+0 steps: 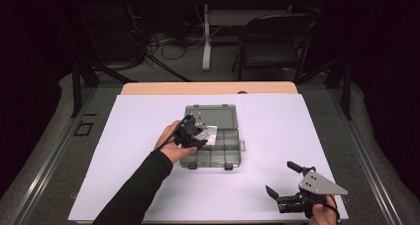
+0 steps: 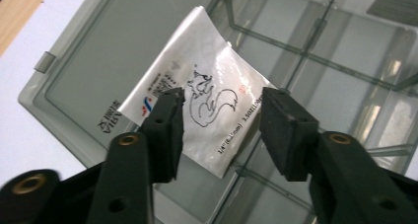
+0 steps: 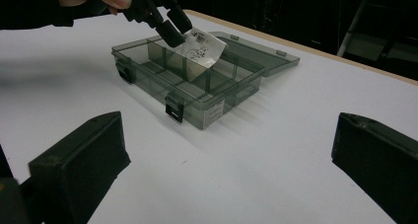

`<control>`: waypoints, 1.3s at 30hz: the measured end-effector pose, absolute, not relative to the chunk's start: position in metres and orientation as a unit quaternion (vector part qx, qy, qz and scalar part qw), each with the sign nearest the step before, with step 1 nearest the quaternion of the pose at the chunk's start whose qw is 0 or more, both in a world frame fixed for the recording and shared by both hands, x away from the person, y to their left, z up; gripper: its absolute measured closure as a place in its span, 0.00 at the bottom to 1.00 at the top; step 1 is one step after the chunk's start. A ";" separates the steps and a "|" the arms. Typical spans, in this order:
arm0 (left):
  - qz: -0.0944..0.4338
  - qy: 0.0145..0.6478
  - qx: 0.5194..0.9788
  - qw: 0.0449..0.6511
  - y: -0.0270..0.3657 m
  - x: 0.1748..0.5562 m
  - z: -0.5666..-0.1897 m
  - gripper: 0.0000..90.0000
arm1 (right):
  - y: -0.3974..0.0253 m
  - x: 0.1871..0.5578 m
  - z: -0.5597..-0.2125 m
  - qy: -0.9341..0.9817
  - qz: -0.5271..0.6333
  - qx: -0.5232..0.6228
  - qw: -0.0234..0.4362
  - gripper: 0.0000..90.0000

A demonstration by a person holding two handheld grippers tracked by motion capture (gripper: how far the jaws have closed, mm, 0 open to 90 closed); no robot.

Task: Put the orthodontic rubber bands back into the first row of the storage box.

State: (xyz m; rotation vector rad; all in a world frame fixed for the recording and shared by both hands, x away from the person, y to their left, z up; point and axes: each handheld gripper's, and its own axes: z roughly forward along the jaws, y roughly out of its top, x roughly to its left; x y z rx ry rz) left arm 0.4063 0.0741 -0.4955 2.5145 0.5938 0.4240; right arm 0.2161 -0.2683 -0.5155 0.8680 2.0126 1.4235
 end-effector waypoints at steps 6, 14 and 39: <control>0.164 0.239 0.914 0.284 0.081 0.409 -0.488 0.49 | -0.269 0.216 -0.515 0.745 0.525 0.319 0.259 0.00; 0.171 0.257 0.903 0.300 0.092 0.410 -0.480 0.46 | -0.269 0.216 -0.515 0.745 0.525 0.319 0.260 0.00; 0.184 0.296 0.862 0.368 0.128 0.391 -0.451 0.45 | -0.268 0.216 -0.516 0.742 0.527 0.322 0.261 0.00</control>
